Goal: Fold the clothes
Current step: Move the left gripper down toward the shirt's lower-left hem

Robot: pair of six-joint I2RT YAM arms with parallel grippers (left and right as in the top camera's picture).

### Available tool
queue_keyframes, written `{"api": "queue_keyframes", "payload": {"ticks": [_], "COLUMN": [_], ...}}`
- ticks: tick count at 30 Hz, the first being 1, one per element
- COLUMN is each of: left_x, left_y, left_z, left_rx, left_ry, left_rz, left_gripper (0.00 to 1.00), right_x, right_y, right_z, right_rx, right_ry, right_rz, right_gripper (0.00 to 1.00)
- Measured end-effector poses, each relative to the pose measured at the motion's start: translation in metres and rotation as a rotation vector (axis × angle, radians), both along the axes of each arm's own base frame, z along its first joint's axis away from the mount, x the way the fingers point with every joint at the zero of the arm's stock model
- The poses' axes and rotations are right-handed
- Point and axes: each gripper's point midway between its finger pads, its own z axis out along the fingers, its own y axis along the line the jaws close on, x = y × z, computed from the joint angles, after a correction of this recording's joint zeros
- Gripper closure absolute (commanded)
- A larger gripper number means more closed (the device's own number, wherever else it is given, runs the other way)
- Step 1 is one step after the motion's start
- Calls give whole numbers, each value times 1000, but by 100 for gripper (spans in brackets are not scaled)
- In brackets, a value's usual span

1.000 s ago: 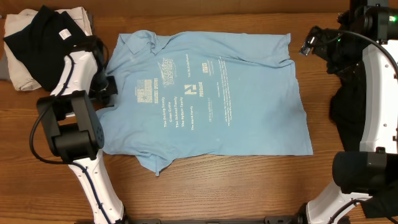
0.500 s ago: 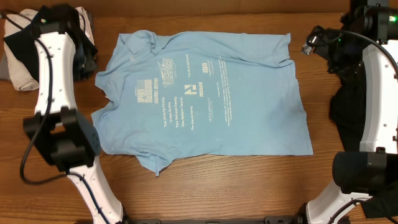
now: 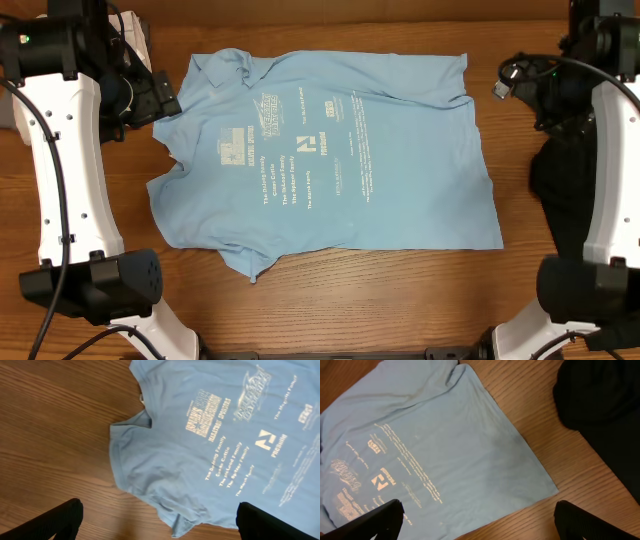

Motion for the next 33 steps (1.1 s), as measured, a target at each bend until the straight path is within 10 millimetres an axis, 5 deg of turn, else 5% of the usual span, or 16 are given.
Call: {"api": "queue_keyframes", "payload": {"ticks": [5, 11, 15, 24, 33], "left_x": [-17, -90, -135, -186, -194], "left_y": [-10, -33, -61, -112, -101], "left_z": [23, 33, 0, -119, -195], "left_rx": [-29, -57, -103, -156, -87], "left_ry": [-66, -80, 27, 338, 354], "left_rz": [-15, -61, -135, -190, -15], "left_gripper": [0, 0, 3, 2, 10], "right_x": [-18, -29, -26, -10, -8], "right_y": [-3, -4, -6, -12, -17], "right_z": [22, 40, 39, 44, 44], "right_rx": [-28, -48, -54, -84, -113], "right_ry": [-44, -96, -98, -163, -162], "right_rz": [-15, -21, -25, -36, -39], "right_gripper": [0, 0, 0, 0, 0]}}
